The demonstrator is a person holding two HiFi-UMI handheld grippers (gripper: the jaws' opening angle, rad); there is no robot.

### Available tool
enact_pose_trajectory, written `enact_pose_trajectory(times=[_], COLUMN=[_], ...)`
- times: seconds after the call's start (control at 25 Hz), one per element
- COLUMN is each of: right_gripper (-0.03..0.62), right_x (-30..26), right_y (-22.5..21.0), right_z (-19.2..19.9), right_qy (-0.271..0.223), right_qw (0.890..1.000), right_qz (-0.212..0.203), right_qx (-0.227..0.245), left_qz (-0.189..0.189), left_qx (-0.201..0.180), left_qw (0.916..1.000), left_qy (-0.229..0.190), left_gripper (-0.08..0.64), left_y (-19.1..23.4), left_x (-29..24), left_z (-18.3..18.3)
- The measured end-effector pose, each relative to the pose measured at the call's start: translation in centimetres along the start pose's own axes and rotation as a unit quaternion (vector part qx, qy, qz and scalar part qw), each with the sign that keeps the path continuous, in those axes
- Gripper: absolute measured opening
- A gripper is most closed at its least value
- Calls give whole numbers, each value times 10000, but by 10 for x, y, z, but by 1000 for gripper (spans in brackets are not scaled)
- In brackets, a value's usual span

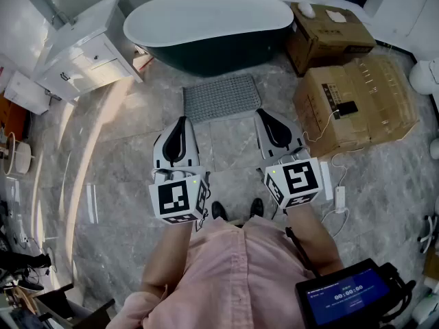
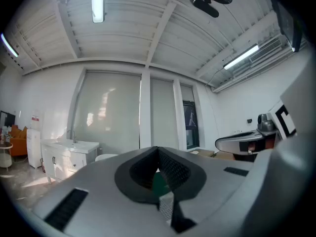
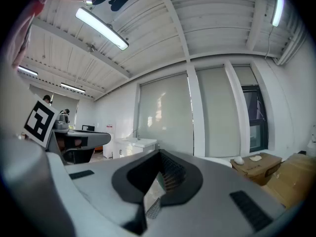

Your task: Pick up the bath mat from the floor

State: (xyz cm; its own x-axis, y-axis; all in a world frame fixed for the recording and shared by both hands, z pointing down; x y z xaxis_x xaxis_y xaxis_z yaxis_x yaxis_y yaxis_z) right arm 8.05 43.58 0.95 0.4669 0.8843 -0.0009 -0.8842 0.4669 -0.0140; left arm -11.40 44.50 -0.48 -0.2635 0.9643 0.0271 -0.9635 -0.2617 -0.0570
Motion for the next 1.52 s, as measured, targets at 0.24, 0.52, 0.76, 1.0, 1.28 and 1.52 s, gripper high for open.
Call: enact_pose_trajectory(times=[0.24,0.52,0.76,1.0,1.28,1.52], right_gripper=[17,17,17,18,18,18], right_x=[7,22,34,30,-7,-65], right_y=[-16,-46,-85,-96,-104,-102], right_z=[3,13,23,31,44,39], right_qy=[-69,24,71,143,222,229], right_qw=[9998,9995,9991,9986,9983,9987], right_qz=[68,117,46,-58,-106,-112], right_qx=[-178,-281,-404,-512,-526,-437], left_qz=[-60,-193,-341,-523,-630,-582], left_qx=[-22,-90,-226,-286,-173,-56], left_qw=[10000,9996,9988,9973,9967,9973], left_qy=[41,160,276,423,487,452], left_gripper=[25,25,25,25,25,25], left_y=[-12,-34,-69,-68,-42,-4], left_x=[-2,-2,-10,-11,-36,-80], left_z=[3,8,11,17,34,41])
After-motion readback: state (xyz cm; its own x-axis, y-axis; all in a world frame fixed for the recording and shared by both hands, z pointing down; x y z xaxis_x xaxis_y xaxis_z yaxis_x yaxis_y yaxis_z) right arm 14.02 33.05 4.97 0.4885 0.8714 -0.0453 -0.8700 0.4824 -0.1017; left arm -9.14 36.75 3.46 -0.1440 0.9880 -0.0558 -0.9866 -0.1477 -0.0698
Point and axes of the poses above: the fingertips, and each gripper's own axes: x backward along the fingers, y to its left, z out of its underside, the point moved 6 cm from there along x, backward along the fingers, and after that the axes turned 3 degrees about -y, right-handed, at the moved point
